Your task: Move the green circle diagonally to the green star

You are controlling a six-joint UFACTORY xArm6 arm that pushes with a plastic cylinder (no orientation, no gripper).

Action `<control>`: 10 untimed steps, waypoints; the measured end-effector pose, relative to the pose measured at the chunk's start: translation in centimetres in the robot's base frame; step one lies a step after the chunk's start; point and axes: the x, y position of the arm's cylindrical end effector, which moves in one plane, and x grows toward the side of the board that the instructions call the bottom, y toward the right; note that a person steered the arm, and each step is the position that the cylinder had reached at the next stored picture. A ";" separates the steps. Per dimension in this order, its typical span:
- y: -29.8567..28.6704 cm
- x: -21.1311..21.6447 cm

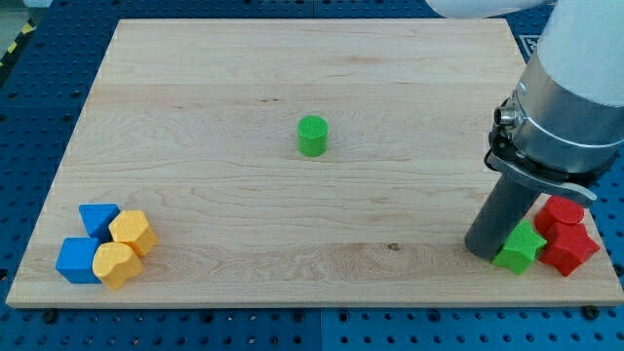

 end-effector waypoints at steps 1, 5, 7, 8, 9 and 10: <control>0.8 0.0; -18.6 -4.0; -24.4 -12.8; -22.9 -16.4; -19.3 -16.2; -16.7 -15.2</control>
